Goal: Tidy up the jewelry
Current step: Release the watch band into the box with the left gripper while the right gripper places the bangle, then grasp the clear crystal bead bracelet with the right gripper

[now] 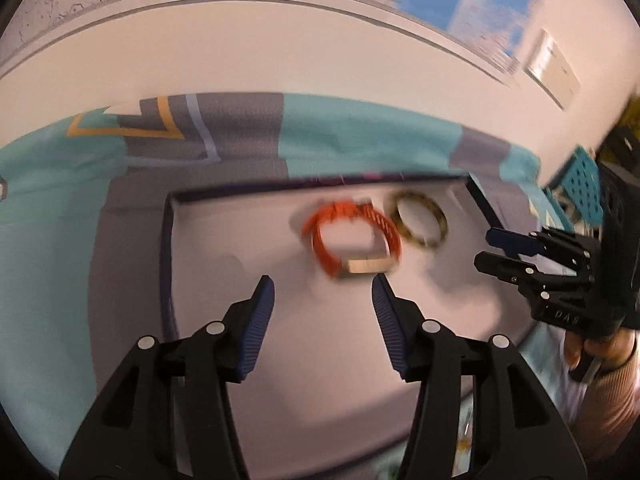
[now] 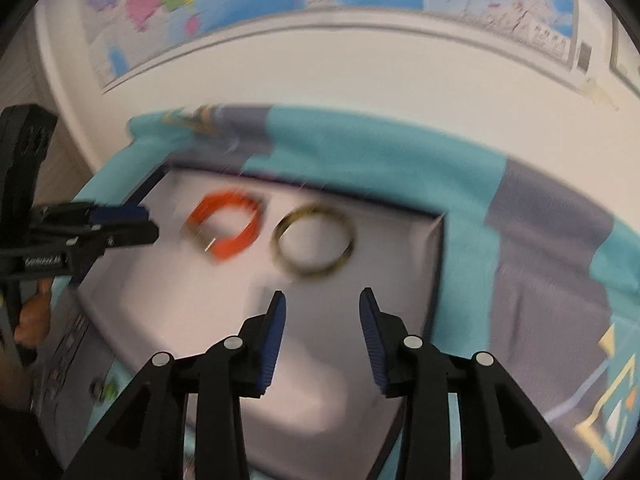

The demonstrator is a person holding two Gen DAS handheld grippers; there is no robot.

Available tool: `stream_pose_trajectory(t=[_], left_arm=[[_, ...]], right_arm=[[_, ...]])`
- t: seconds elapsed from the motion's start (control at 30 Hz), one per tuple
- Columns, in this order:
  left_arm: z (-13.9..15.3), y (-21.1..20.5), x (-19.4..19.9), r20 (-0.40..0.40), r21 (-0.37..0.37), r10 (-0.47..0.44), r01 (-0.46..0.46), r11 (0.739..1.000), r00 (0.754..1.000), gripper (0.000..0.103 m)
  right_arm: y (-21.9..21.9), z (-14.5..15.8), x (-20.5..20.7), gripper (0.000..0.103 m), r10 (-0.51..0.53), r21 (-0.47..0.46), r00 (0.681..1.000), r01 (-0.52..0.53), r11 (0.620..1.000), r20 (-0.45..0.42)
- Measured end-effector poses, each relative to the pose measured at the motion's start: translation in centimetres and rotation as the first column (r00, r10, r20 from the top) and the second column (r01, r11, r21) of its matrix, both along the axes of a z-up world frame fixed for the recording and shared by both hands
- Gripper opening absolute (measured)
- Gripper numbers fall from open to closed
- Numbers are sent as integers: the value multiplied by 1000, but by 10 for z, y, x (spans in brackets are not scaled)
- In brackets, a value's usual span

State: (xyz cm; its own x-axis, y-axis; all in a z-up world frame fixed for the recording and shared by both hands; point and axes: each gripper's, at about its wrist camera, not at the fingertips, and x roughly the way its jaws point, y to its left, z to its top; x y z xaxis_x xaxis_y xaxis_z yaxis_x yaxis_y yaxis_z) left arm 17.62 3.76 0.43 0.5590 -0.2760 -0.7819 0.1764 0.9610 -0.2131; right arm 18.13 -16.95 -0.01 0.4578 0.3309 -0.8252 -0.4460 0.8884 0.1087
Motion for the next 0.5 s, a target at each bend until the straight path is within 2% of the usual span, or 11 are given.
stream_pose_trajectory(t=[0.1,0.23,0.37,0.43,0.5], left_arm=[[-3,7,-28,6,20,-29,29,999,1000,53],[-7,18,-48,16,40,-6,5,999,1000,55],[-14,31,-55,-5,-6,10,-10,1000,1000,49],[-14,32,-60,5,2,16,-16,1000,1000,49],[-13,32,-60,6,-1,19,-19,1000,1000,49]], right_arm=[[2,-7,-21,36,45,20,998,-44,999,-39],[7,-13,-44,36,82,72,994,-77,994,-77],[5,-16,-51,33,68,146,991,-51,988,-117],[5,-19,-54,31,75,181,988,-49,982,-136],[3,-15,-57,30,46,166,992,-26,986,-115]])
